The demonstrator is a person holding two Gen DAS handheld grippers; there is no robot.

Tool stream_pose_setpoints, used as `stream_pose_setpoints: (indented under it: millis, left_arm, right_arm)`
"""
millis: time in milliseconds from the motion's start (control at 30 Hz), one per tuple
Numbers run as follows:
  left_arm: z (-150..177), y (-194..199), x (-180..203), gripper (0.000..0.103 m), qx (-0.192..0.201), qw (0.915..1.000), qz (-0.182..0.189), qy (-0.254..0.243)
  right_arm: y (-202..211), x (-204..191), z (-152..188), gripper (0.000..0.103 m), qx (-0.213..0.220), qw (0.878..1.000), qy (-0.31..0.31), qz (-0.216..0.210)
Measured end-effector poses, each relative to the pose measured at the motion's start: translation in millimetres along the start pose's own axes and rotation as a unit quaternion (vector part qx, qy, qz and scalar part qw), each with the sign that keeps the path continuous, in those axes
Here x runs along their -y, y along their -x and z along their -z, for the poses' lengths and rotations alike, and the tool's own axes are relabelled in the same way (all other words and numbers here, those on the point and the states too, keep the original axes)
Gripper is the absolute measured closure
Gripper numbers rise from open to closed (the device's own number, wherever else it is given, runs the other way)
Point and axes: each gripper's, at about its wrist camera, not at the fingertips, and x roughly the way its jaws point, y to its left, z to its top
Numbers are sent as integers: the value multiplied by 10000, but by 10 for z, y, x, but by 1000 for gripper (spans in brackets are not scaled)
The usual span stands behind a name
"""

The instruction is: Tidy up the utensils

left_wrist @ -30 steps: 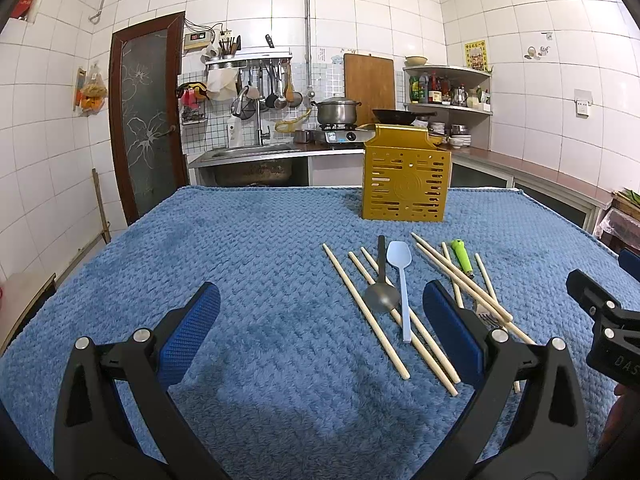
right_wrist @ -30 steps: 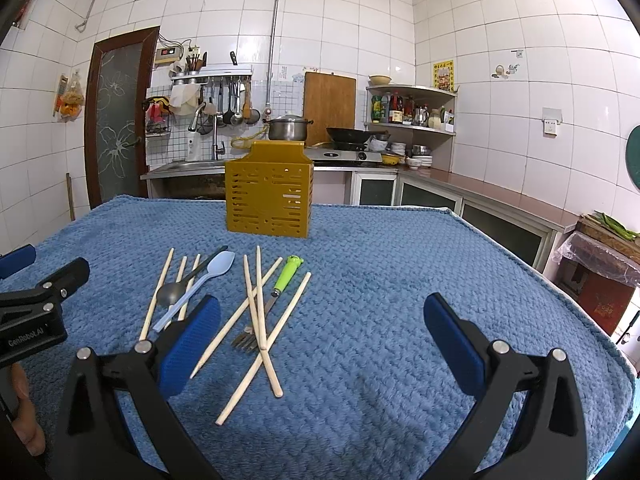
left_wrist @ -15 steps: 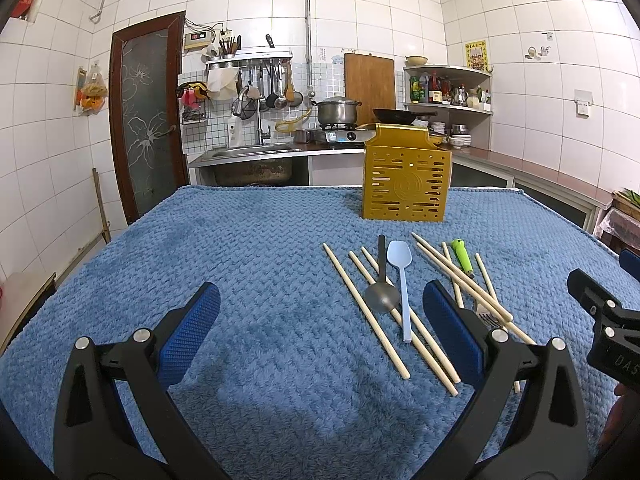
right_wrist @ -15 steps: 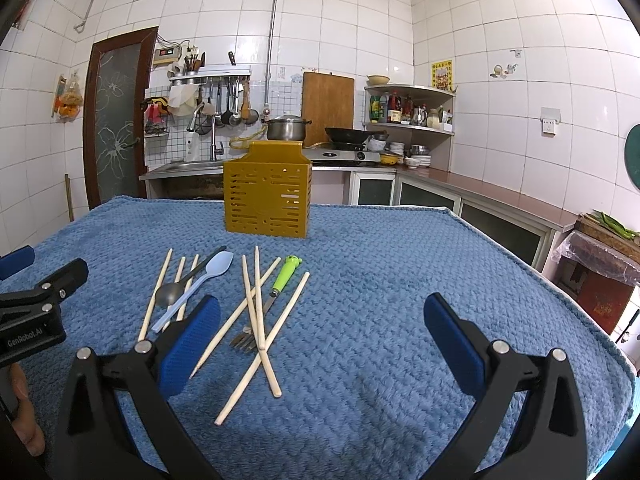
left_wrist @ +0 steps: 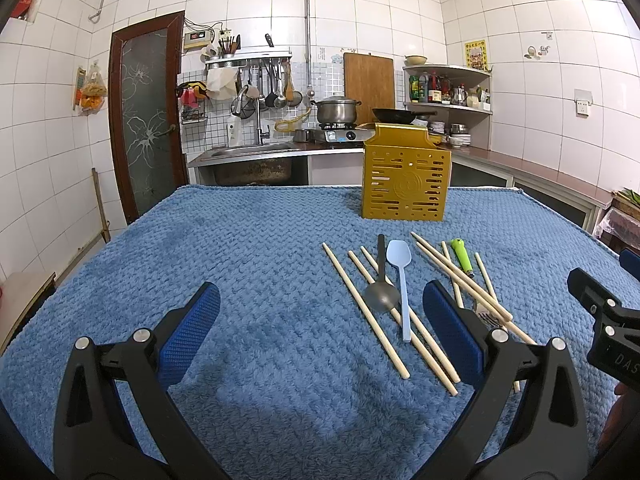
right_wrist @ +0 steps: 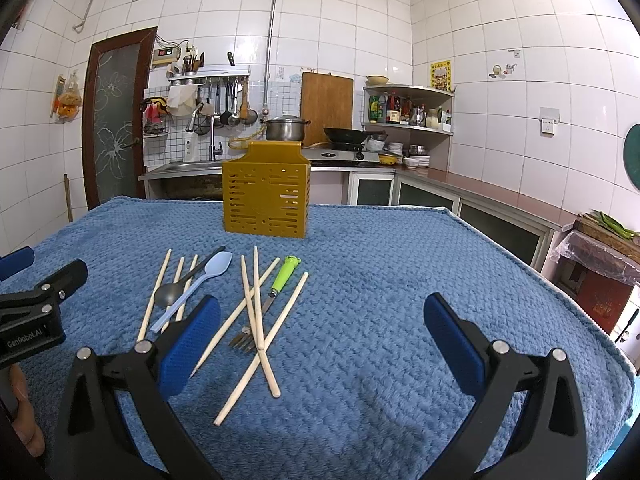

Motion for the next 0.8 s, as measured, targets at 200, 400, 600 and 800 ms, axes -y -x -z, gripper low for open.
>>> stream_pose_setpoints:
  millis: [200, 400, 600, 800]
  left_arm:
    - [2, -1, 1, 5, -2, 10000, 2, -2]
    - [3, -2, 4, 5, -8, 10000, 0, 3]
    - [8, -4, 5, 5, -6, 10000, 2, 2]
    - [8, -3, 9, 5, -9, 10000, 4, 4]
  right_arm:
    - [0, -2, 1, 4, 7, 10000, 9, 5]
    - [-1, 16, -2, 4, 10, 10000, 5, 21]
    - [2, 16, 1, 4, 17, 10000, 7, 19]
    - [0, 18, 5, 4, 12, 10000, 5, 16]
